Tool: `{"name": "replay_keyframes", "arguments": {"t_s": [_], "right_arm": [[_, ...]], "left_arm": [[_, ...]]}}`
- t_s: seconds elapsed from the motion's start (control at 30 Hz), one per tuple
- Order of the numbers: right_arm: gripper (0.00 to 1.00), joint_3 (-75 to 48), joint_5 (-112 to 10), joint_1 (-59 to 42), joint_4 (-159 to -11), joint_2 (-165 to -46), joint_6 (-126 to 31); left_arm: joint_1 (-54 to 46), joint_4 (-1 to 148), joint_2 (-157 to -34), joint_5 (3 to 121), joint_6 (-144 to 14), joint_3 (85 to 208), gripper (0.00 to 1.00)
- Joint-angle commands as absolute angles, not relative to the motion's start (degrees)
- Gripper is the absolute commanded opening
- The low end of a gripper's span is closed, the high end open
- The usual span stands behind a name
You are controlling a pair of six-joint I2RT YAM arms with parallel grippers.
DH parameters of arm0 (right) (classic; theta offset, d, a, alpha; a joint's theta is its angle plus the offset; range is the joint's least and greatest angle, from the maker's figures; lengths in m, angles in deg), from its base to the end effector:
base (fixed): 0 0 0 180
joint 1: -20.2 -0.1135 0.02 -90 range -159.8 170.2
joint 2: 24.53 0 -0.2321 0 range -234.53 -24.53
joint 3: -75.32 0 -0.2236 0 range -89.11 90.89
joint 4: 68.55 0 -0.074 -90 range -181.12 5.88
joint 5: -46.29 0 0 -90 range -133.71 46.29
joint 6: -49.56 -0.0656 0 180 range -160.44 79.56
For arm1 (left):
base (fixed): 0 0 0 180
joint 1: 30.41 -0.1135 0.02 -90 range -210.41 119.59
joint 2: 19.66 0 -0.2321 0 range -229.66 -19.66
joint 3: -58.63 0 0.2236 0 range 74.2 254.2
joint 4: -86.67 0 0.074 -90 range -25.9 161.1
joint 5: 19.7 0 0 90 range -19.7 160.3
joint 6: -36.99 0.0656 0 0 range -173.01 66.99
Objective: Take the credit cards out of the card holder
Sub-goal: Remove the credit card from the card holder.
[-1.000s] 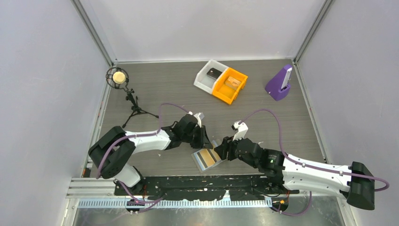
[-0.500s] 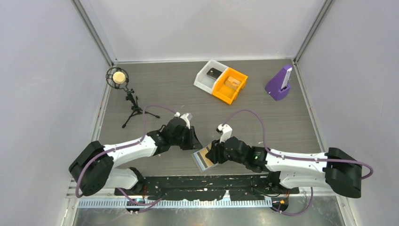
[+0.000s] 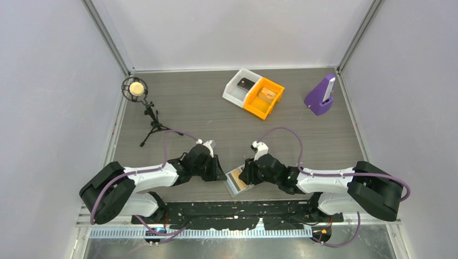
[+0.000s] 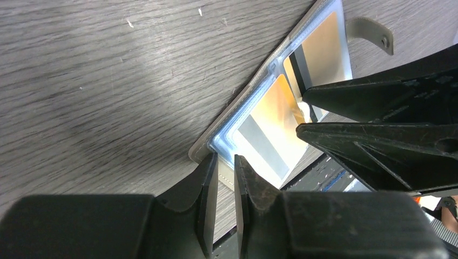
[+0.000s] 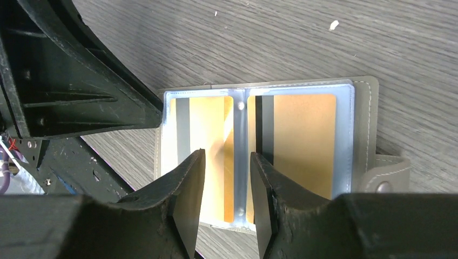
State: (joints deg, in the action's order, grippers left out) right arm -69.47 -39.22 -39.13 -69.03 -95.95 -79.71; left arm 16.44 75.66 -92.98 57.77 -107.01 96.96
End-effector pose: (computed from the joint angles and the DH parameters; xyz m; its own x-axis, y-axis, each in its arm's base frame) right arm 0.1259 0.2023 0.1181 -0.7584 -0.0418 -0.6504 -0.4461 0.7608 0.4714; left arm 0.1486 -0.1793 0.1083 -0.9487 -0.1427 -0.2821 0.0812 0.7524 -0.6537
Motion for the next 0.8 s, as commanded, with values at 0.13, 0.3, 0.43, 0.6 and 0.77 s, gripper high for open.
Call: {"name": "replay_keyframes", "arguments": {"t_s": [0.13, 0.3, 0.43, 0.6, 0.77], "right_arm": [[0.43, -71.27, -41.34, -37.90, -64.70, -96.50, -80.52], [0.44, -71.64, -43.77, -37.60, -62.32, -98.12, -81.00], [0.43, -72.53, -46.21, -36.99, -59.93, -98.68, -81.74], [0.39, -74.12, -49.55, -34.77, -56.56, -98.63, -82.29], [0.30, -75.95, -52.12, -33.07, -52.63, -98.63, -83.40]], "left_arm": [[16.43, 77.60, -95.12, 59.00, -105.61, 97.58, 0.20], [16.43, 75.86, -95.11, 59.81, -104.90, 98.40, 0.19], [16.46, 75.04, -95.02, 60.18, -104.61, 98.84, 0.19], [16.43, 73.82, -95.80, 61.07, -103.78, 99.46, 0.19], [16.43, 73.05, -96.57, 61.85, -103.30, 99.84, 0.19]]}}
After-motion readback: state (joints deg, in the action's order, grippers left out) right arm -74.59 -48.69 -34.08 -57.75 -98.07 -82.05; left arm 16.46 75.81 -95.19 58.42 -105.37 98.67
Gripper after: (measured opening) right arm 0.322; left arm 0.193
